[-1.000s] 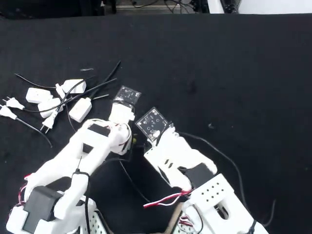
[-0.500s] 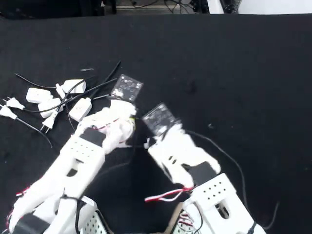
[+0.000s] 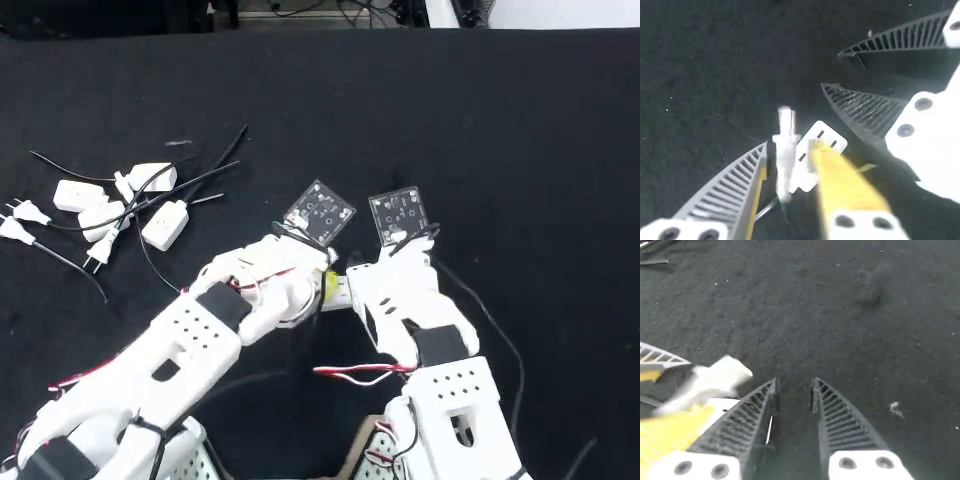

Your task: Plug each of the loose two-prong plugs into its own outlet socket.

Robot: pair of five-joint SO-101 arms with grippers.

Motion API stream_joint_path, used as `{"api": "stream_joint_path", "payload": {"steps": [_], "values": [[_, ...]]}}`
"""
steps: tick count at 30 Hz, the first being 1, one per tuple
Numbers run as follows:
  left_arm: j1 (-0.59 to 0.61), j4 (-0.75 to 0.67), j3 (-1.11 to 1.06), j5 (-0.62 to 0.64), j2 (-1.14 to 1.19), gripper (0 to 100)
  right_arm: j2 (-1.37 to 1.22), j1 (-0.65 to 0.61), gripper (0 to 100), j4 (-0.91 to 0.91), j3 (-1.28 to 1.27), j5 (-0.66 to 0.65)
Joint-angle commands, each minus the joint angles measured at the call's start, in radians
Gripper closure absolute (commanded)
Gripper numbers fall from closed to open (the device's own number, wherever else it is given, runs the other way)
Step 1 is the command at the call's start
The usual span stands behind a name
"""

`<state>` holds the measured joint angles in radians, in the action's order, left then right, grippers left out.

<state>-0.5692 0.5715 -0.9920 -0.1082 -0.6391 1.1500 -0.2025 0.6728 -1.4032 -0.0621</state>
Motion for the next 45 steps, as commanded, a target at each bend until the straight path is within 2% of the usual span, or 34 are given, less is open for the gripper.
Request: {"api": "stream_joint_path", "payload": {"steps": [1, 7, 12, 18, 22, 26, 29, 34, 39, 45], "values": [[-0.010, -0.014, 0.031, 0.003, 0.011, 78, -0.004, 0.023, 90.3, -0.026, 0.053, 0.009], [0.082, 0.025, 0.030, 0.003, -0.034, 79, -0.010, 0.003, 90.3, -0.026, 0.053, 0.009], [0.242, 0.118, 0.001, 0.008, -0.081, 79, -0.013, -0.110, 90.0, -0.048, 0.038, 0.002], [0.366, 0.121, -0.131, 0.002, -0.123, 79, -0.085, -0.261, 89.9, -0.089, 0.047, 0.002], [0.496, 0.117, -0.200, 0.002, -0.169, 79, -0.209, -0.371, 89.4, -0.164, 0.051, 0.009], [0.584, 0.115, -0.255, 0.008, -0.227, 79, -0.351, -0.450, 78.8, -0.267, 0.056, 0.038], [0.596, 0.115, -0.289, 0.009, -0.281, 79, -0.437, -0.485, 75.3, -0.330, 0.058, 0.071], [0.596, 0.115, -0.341, 0.009, -0.397, 79, -0.518, -0.489, 79.7, -0.405, 0.064, 0.081], [0.596, 0.115, -0.403, 0.009, -0.540, 79, -0.559, -0.489, 80.5, -0.399, 0.096, 0.166], [0.596, 0.123, -0.463, 0.005, -0.681, 79, -0.611, -0.514, 80.5, -0.351, 0.156, 0.178]]}}
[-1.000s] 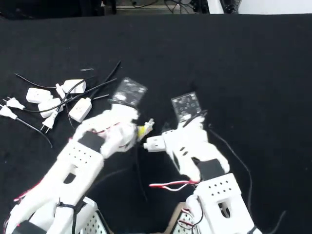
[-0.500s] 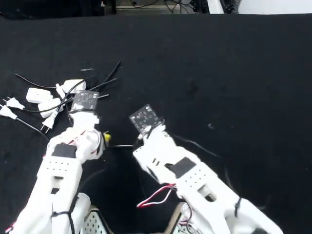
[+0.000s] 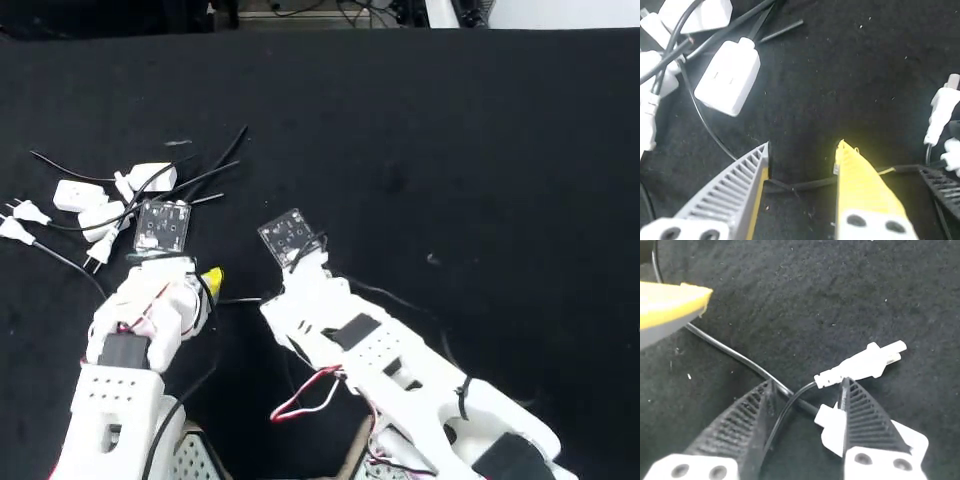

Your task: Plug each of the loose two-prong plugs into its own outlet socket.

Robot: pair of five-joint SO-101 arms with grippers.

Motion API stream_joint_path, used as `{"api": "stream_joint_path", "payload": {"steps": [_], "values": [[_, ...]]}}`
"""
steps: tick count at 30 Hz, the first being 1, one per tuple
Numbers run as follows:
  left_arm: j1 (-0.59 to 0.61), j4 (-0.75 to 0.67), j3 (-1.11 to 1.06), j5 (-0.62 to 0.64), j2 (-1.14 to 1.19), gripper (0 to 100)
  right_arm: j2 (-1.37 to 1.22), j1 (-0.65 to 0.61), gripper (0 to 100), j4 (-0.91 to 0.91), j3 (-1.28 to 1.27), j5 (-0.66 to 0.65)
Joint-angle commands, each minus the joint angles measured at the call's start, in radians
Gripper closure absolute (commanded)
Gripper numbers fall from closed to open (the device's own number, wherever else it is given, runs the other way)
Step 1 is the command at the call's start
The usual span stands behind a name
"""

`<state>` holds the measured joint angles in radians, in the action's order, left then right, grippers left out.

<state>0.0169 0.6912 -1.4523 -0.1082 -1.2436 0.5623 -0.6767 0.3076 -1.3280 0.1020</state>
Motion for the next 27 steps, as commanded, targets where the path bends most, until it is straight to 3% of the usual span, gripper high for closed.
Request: {"api": "stream_joint_path", "payload": {"steps": [1, 8, 16, 27], "values": [[0.010, 0.009, -0.002, 0.005, -0.086, 79, -0.036, -0.052, 80.5, 0.014, 0.088, 0.014], [0.010, 0.052, 0.019, 0.003, -0.086, 79, -0.151, -0.026, 80.4, 0.038, 0.191, 0.029], [0.010, 0.052, 0.019, 0.003, -0.075, 79, -0.367, 0.084, 80.4, 0.253, 0.447, 0.137], [-0.084, -0.028, 0.097, 0.002, 0.236, 79, -0.429, 0.091, 80.8, 0.347, 0.555, 0.133]]}}
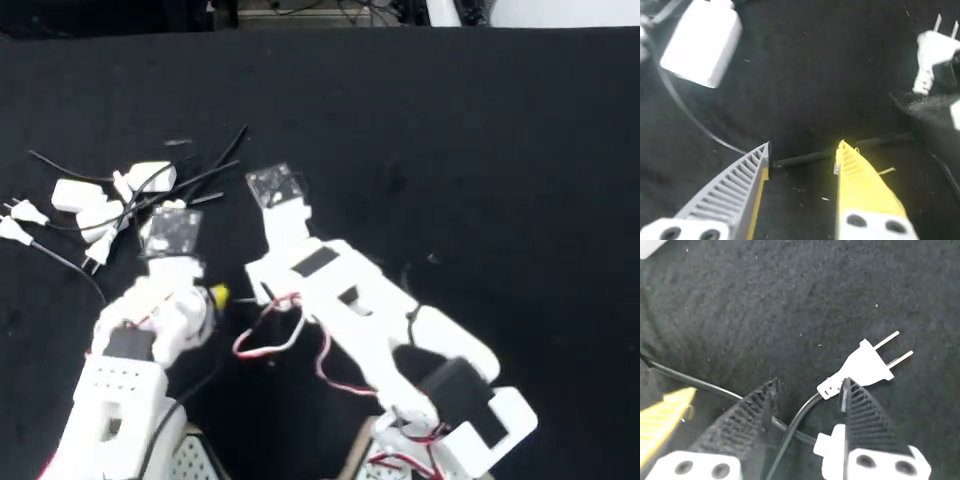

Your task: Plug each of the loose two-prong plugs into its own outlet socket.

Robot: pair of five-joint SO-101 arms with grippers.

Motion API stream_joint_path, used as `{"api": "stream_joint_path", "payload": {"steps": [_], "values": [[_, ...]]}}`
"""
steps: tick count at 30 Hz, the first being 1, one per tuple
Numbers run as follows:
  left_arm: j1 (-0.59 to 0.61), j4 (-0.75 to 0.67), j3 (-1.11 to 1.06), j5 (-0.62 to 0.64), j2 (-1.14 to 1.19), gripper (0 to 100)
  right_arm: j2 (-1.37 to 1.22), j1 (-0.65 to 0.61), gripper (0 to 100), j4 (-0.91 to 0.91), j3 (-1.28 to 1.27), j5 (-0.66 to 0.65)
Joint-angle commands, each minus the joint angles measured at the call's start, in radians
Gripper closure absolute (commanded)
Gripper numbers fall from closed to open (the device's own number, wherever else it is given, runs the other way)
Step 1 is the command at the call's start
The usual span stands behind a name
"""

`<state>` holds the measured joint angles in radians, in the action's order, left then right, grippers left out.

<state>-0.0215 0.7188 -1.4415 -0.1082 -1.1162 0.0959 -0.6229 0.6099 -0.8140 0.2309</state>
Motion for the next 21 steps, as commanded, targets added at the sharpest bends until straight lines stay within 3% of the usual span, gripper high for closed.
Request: {"api": "stream_joint_path", "payload": {"steps": [1, 8, 15, 21], "values": [[-0.047, -0.066, 0.097, 0.002, 0.144, 79, 0.064, 0.037, 80.8, 0.057, 0.038, 0.005], [-0.047, -0.077, 0.185, 0.002, 0.344, 79, 0.196, 0.091, 80.8, 0.040, -0.042, 0.011], [-0.054, -0.077, 0.209, 0.002, 0.397, 79, 0.096, 0.107, 80.8, -0.110, -0.081, 0.012], [-0.054, -0.077, 0.206, 0.002, 0.397, 79, -0.030, 0.112, 80.8, 0.011, 0.061, 0.014]]}}
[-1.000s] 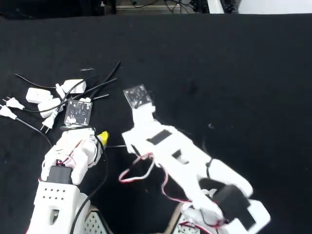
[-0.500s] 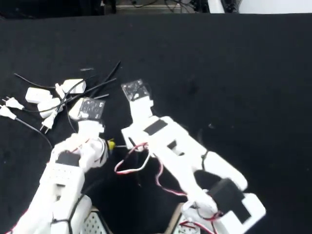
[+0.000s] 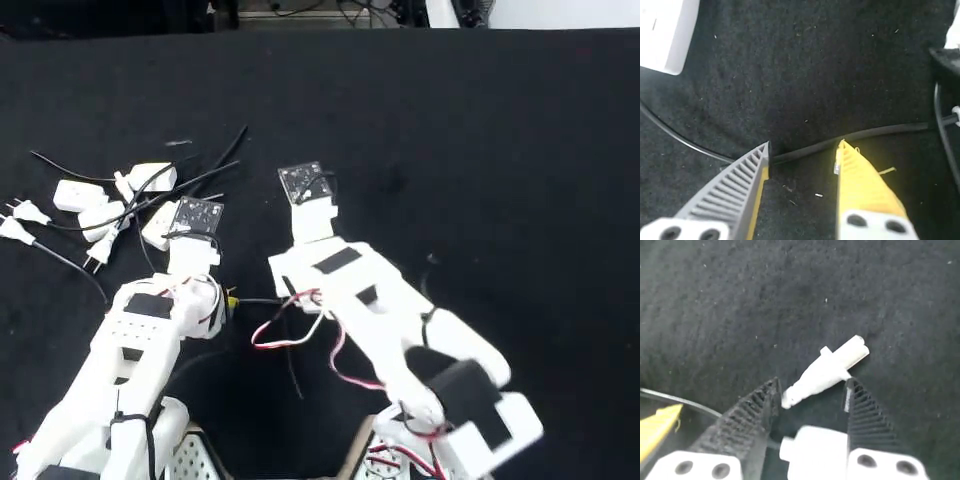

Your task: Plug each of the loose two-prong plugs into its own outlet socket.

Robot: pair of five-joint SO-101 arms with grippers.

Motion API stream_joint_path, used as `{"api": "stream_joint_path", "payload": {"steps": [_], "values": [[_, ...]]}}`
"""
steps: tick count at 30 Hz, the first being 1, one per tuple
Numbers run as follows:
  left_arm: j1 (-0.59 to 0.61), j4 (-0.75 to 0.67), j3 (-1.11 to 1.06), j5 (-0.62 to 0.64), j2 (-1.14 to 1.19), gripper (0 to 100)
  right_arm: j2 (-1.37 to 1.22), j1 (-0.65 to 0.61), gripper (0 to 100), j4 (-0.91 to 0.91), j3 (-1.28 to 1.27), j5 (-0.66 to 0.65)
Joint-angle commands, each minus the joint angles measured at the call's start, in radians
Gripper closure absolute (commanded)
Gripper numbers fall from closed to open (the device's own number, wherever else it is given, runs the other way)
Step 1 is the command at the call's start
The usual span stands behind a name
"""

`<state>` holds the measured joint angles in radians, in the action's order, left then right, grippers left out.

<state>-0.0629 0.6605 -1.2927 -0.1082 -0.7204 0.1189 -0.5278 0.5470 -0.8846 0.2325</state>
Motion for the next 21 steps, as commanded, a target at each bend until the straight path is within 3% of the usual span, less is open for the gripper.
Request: {"api": "stream_joint_path", "payload": {"steps": [1, 6, 9, 10, 18, 21], "values": [[-0.013, -0.018, 0.058, 0.002, 0.002, 79, -0.071, 0.017, 80.8, 0.097, 0.153, 0.012], [-0.013, -0.018, 0.058, 0.002, 0.002, 79, -0.133, 0.017, 82.4, 0.157, 0.219, 0.011], [-0.013, -0.018, 0.059, 0.002, 0.002, 79, -0.139, 0.018, 97.9, 0.155, 0.222, 0.005], [-0.013, -0.018, 0.059, 0.002, 0.002, 79, -0.139, 0.020, 98.9, 0.155, 0.222, 0.003], [-0.013, -0.018, 0.058, 0.002, 0.002, 79, -0.036, 0.121, 98.8, 0.170, 0.197, 0.002], [-0.013, -0.018, 0.058, 0.002, 0.002, 79, 0.082, 0.120, 98.8, 0.180, 0.148, -0.066]]}}
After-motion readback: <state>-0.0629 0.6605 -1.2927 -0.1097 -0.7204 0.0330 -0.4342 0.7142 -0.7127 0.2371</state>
